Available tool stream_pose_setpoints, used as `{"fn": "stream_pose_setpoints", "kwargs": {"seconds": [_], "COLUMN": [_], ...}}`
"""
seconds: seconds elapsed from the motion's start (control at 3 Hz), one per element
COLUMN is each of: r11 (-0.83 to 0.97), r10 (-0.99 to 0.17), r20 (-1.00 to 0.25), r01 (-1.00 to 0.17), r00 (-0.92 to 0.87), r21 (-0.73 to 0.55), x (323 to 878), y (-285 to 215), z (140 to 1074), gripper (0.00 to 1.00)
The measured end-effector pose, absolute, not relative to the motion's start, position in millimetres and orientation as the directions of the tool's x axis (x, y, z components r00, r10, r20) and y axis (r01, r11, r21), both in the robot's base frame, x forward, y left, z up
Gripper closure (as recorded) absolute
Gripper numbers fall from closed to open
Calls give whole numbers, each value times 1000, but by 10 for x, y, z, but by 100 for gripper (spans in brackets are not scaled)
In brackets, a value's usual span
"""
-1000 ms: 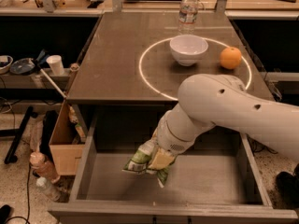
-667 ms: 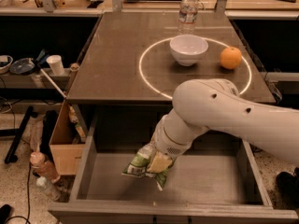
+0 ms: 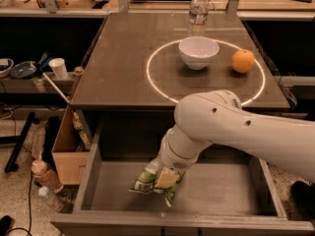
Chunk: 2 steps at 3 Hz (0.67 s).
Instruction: Place green jalapeno chip bag into top drawer
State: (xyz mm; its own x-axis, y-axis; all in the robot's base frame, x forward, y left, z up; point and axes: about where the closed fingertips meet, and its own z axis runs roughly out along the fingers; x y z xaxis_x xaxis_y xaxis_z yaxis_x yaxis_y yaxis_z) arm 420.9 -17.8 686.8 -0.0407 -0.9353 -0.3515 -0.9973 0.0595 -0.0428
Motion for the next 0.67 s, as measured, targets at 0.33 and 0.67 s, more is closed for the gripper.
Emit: {"fn": "stream_pose_setpoints", "kwargs": {"seconds": [0.33, 0.67], "r11": [60, 60], "r10": [-940, -943], "r20": [-339, -328], "r01": [-998, -998], "r00": [-47, -54], "r21": [-27, -8], "x": [4182, 4178], "y": [-179, -173], "z": [6766, 6665], "gripper": [100, 100]}}
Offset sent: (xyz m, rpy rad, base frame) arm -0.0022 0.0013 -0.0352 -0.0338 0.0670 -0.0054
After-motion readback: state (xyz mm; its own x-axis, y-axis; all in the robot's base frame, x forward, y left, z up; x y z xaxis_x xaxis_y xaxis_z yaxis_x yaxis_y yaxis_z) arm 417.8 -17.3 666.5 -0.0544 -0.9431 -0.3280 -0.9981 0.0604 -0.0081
